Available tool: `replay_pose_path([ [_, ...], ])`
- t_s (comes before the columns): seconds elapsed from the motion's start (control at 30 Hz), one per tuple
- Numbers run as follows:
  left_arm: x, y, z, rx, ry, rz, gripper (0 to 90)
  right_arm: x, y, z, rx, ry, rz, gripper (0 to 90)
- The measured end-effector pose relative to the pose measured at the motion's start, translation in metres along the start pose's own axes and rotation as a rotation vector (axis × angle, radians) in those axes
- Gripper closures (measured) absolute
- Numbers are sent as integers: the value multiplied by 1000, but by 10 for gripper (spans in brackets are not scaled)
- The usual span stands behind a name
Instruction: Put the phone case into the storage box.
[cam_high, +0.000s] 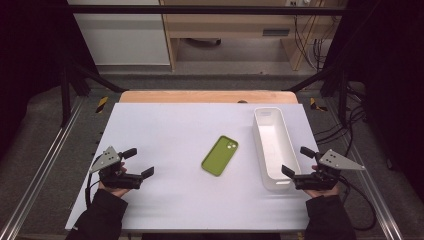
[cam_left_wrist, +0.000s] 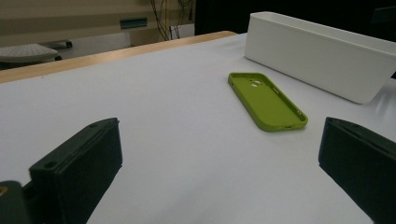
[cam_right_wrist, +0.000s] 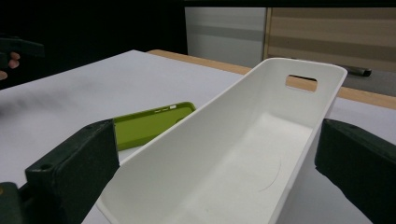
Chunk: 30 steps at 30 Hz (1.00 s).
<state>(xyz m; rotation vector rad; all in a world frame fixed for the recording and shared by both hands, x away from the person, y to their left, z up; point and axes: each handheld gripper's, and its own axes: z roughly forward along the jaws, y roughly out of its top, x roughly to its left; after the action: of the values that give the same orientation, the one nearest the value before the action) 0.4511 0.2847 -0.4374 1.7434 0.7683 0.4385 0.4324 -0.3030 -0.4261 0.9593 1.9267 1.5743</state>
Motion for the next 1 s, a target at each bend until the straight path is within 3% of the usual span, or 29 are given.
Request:
replay_pose_path([
  [0.5, -4, 6, 3, 8, -3, 10, 0, 0, 0, 1, 6, 8, -4, 3],
  [1.0, -9, 13, 14, 52, 8, 12, 0, 1, 0, 2, 10, 9, -12, 3],
])
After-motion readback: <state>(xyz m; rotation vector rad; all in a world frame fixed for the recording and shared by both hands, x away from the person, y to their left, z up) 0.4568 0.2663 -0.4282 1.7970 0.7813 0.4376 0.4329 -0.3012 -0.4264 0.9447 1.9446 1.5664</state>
